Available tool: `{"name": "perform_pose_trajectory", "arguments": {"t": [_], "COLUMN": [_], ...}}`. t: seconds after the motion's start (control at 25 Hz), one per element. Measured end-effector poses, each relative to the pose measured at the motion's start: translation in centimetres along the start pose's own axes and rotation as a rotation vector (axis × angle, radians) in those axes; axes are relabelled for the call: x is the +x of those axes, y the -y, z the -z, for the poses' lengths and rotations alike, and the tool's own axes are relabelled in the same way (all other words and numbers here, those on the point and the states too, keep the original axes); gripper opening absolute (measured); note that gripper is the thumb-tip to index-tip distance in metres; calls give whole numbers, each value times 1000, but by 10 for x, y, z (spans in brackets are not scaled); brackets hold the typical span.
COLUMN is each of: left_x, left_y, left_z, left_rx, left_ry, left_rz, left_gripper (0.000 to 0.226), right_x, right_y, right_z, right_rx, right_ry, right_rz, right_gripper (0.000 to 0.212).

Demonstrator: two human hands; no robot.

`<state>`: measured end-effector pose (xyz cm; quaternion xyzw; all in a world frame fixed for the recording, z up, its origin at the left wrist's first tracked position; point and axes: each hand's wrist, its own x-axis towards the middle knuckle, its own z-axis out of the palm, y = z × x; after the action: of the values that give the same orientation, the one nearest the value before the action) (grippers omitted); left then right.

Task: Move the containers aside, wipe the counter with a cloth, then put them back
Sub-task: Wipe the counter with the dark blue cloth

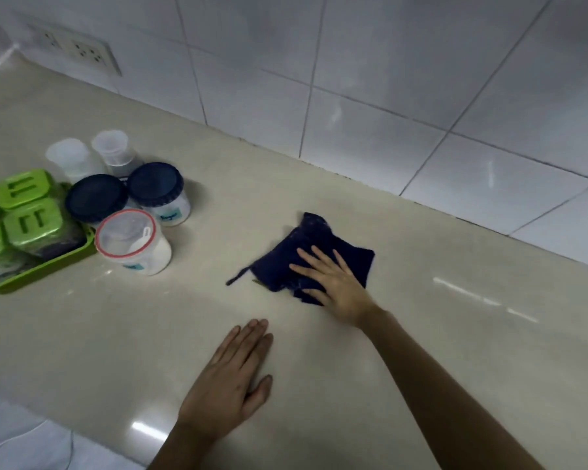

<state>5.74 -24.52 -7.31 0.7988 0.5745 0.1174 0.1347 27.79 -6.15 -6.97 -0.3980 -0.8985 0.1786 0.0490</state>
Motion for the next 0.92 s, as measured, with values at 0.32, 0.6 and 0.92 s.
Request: {"name": "perform_pose_trajectory", "arguments": {"t": [0.32, 0.6, 0.92], "left_x": [0, -2, 2], "left_y": [-4, -4, -4], "left_z": [3, 3, -1], "left_rx": [-15, 13, -4], "left_ry": [-34, 20, 1], "left_rz": [-24, -13, -31], "left_gripper": [57, 62, 62], "right_x": [-125, -201, -260], "right_y": [28, 69, 17], "right_z": [-27, -38, -13], "right_rx": [-101, -279, -52], "right_ry": [-327, -80, -210], "right_rz": [-834, -336, -1222], "right_gripper": [52, 60, 62]}}
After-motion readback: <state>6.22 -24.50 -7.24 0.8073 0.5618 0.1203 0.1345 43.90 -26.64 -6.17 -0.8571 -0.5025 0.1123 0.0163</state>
